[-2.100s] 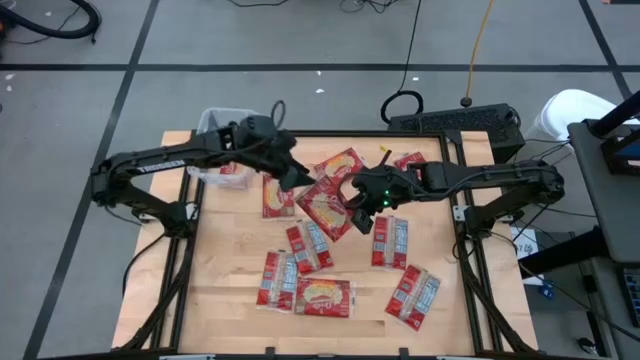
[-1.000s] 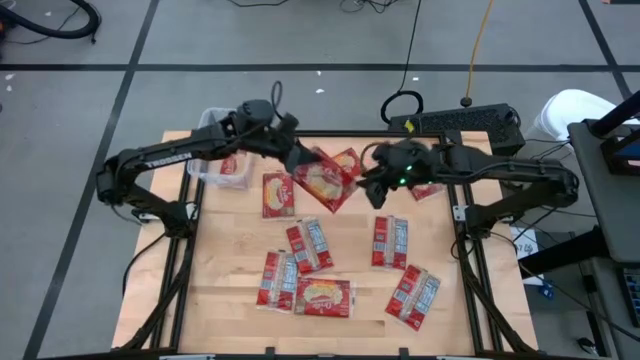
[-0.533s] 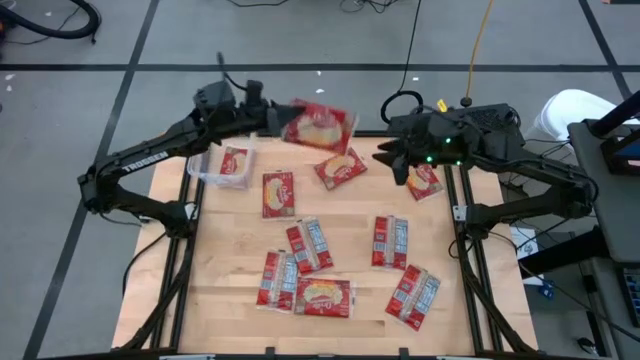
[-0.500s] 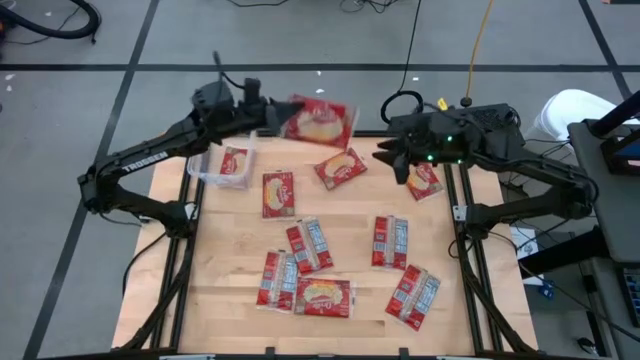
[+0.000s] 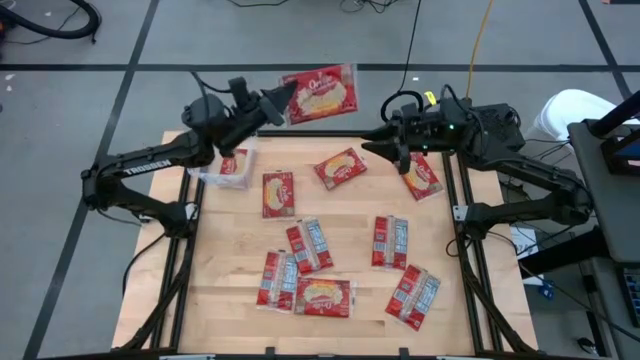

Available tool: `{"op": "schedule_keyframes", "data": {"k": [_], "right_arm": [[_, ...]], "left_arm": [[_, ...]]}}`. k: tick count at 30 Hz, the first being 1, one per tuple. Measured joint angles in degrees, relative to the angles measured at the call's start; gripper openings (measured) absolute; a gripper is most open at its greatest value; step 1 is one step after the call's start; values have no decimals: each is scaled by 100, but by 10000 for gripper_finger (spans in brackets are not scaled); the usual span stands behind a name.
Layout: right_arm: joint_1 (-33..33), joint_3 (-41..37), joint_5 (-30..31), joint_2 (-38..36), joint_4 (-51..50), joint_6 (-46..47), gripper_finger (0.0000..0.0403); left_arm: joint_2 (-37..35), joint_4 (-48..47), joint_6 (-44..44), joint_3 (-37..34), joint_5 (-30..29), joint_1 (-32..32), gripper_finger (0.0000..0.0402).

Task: Sort popcorn bags into baskets
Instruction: Put the red popcorn bag into the transparent container

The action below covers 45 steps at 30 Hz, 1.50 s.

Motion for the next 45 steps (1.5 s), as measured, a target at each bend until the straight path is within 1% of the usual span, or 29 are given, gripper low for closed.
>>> {"op": "schedule_keyframes", "data": {"k": [2,4,7,10,12,15,20,23,26,31,35,39,42,45], "right_arm": [[-40,-247,-260,26,811,418,167],[-70,-481,-316,63,1514,974,167],[-139,-787,-393,176,2472,1779,167],[-201,-1008,-394,276,3227,2341,167],[-246,-1084,-395,361,3475,2570,167],[-290,-1089,-318,444,3667,2646,167],[-392,-1089,24,454,3783,2771,167],[-395,-1089,207,452,3859,2774,167],[-395,-1089,243,452,3949,2770,167],[-393,-1089,237,452,3925,2800,167],[-393,-1089,248,450,3910,2847,176],[-381,-1088,682,481,3908,2902,197],[-349,-1087,1040,558,3907,2888,212],[-306,-1087,1306,649,4101,2843,219]], "left_arm": [[128,362,273,0,-285,-224,22],[200,575,526,0,-503,-401,22],[435,1199,890,2,-697,-629,22],[715,1792,1182,0,-780,-715,22],[893,2140,1249,0,-779,-755,22],[1176,2576,1265,0,-776,-790,22],[1567,3230,1447,0,-787,-855,22],[1717,3467,1404,0,-793,-845,26],[1848,3547,1348,0,-775,-852,29],[1835,3692,1392,-2,-676,-850,22],[1668,3820,1654,-9,-635,-771,28],[1540,3985,1572,4,-417,-621,29],[1565,3964,1298,2,-175,-530,22],[1565,3864,975,0,-2,-477,24]]}}
